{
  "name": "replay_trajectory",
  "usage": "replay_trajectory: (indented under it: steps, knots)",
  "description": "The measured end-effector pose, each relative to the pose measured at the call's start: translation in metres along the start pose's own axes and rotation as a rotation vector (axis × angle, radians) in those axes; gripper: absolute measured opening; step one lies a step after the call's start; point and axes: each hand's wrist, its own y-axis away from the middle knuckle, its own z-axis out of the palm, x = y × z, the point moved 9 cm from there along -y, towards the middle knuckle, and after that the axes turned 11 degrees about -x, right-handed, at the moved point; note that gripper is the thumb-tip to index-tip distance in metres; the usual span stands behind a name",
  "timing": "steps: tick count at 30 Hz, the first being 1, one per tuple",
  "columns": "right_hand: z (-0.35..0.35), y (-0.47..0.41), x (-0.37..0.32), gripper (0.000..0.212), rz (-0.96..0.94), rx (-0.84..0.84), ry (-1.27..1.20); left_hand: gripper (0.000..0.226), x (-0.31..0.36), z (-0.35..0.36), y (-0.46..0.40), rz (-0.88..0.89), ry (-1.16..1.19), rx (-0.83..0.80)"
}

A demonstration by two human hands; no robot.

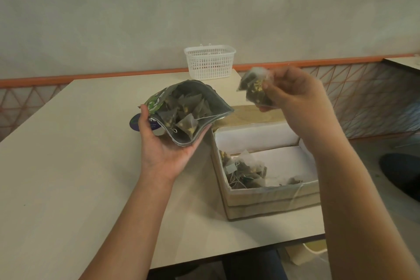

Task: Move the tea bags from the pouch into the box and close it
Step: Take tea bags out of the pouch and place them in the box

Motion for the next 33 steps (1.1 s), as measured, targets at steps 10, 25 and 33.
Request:
replay_trajectory:
  steps: [10,25,33]
  knots:
    - [0.032,0.021,0.080,0.023,0.516,-0.441,0.508,0.071,0.001,-0.002,0.000,-0.008,-0.066,0.017]
    - [0.081,0.009,0.063,0.022,0.278,-0.315,0.559,0.066,-0.002,-0.003,0.001,-0.020,-0.070,0.062]
    - [0.071,0.004,0.049,0.010,0.182,-0.180,0.282,0.068,-0.001,-0.007,0.000,-0.025,-0.074,0.077]
